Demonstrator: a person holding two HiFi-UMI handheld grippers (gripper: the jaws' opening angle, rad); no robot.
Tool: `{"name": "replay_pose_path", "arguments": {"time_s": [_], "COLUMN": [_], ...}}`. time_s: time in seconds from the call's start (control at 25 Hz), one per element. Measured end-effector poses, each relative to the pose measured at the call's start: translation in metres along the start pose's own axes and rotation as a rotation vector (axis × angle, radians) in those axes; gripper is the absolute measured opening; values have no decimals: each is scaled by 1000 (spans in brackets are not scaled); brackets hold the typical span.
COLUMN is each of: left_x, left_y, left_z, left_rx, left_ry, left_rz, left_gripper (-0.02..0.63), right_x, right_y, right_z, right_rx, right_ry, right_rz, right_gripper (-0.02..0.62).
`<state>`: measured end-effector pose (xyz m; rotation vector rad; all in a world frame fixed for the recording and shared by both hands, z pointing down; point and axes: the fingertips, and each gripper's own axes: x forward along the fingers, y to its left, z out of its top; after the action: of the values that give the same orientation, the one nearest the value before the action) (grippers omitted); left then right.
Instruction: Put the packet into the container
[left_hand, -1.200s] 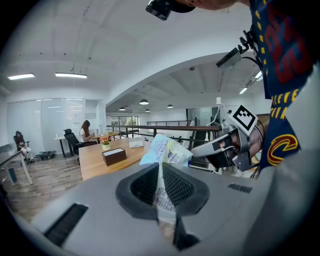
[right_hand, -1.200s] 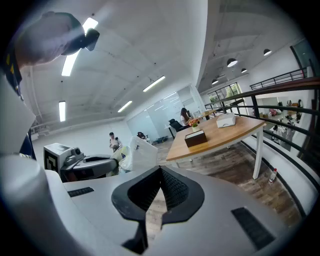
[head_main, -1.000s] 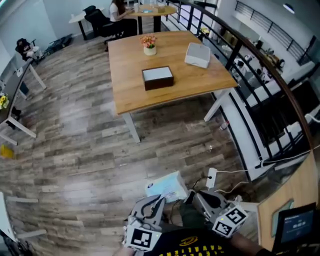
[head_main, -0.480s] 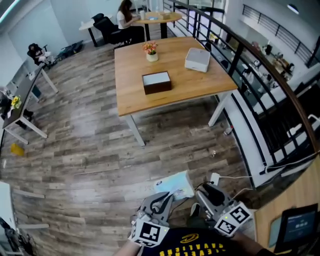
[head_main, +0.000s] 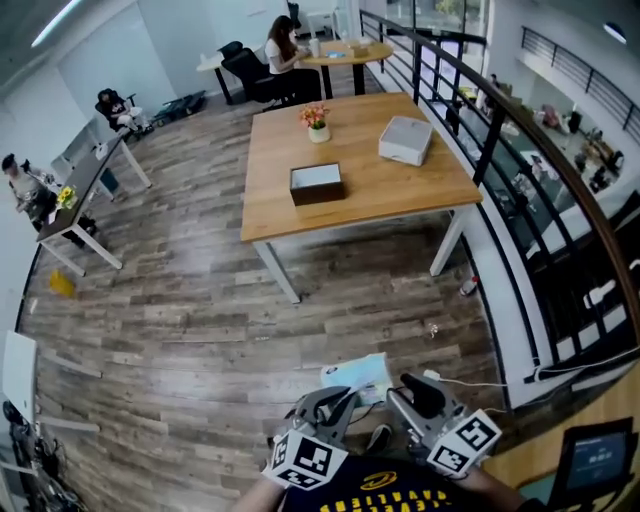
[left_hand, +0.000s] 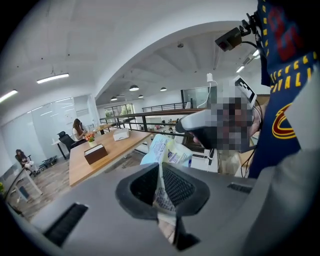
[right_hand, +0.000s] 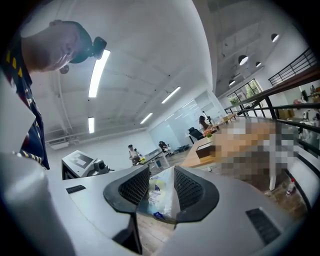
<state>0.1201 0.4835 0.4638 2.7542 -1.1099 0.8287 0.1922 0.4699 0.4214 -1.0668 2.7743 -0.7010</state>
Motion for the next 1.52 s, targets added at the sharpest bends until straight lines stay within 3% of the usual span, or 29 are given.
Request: {"name": "replay_pose_path", "arguments": {"time_s": [0.2,0.48,1.16,1.52], "left_x": [14,37,60,60], "left_y": [5,46,210,272], "left_z": [1,-3,-26,-27], "left_rx": [15,7,5,24], "left_ry": [55,67,43,21], "left_rz": [22,32,-16,-9], "left_gripper": [17,18,17,17], "right_x": [-1,30,183,222], "right_y": [-16,-42,-75,-70], "right_z": [6,10,24,14], "right_rx": [23,22,67,93], "right_ry": [5,24,62,88], "right_rz": [21,11,-81,-108], "right_gripper": [144,145,144,144]}}
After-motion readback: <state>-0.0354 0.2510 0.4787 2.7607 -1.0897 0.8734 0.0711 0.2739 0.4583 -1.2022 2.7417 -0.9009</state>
